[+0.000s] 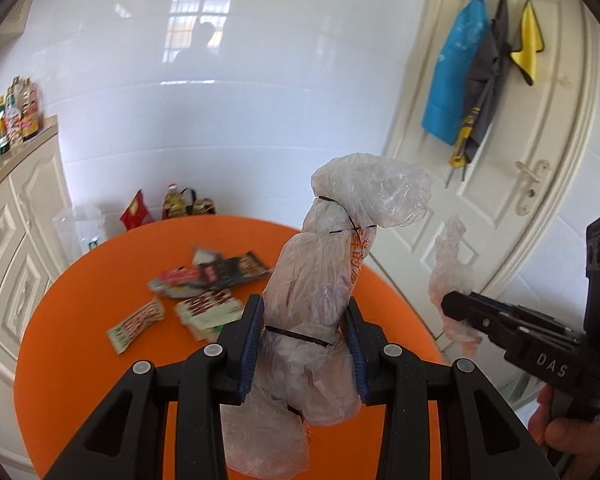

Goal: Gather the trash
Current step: 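Carry the bag and clear wrap over the blue bucket and open both grippers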

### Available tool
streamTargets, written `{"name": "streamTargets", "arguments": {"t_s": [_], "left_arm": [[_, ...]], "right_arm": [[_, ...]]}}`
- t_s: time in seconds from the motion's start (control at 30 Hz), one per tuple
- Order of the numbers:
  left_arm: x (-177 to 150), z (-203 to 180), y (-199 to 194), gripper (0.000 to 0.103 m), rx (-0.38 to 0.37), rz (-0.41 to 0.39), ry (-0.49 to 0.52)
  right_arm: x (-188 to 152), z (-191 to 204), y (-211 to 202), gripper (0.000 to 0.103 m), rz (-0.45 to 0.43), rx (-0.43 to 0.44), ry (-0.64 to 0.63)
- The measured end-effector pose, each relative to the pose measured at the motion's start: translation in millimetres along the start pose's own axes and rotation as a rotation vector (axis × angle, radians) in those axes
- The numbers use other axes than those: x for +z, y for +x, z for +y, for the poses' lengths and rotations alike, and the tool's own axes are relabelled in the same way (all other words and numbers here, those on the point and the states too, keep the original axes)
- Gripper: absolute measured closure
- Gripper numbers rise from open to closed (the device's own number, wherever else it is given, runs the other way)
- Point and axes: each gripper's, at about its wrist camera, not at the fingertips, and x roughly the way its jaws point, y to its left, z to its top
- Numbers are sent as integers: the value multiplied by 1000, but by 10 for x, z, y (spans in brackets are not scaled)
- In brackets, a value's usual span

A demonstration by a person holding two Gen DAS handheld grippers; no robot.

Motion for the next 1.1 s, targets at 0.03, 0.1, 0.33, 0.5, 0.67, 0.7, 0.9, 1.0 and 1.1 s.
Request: {"name": "streamTargets", "arguments": {"t_s": [0.03,0.1,0.33,0.5,0.67,0.7,0.9,1.0,1.1], "left_arm": [[42,-49,37,69,-12,-7,9],[-73,-242,-366,69,-34,-18,27],[-167,-920,-512,69,-146,-24,91],[-169,-1401,-246,69,-242,38,130],[-270,-1853,210,69,-332,143,161],[-307,-1943,317,69,-348,169,169],[-638,-2429,914,69,-397,323,213],[-798,-2545,1264,69,-398,415,214],[-878,-2598,1569,68,-389,501,201]], "right_arm": [[2,-27,-67,83,-11,-5,3],[17,-88,-190,83,-32,-18,10],[28,-552,-725,83,-110,-117,63],[-68,-1021,-1013,83,-128,-212,138],[-270,-1559,-1182,83,-106,-313,223],[-322,-1672,-1197,83,-96,-328,241],[-713,-2444,-1033,83,-6,-387,374],[-927,-2748,-869,83,48,-393,434],[-1147,-3073,-658,83,107,-389,497]]}}
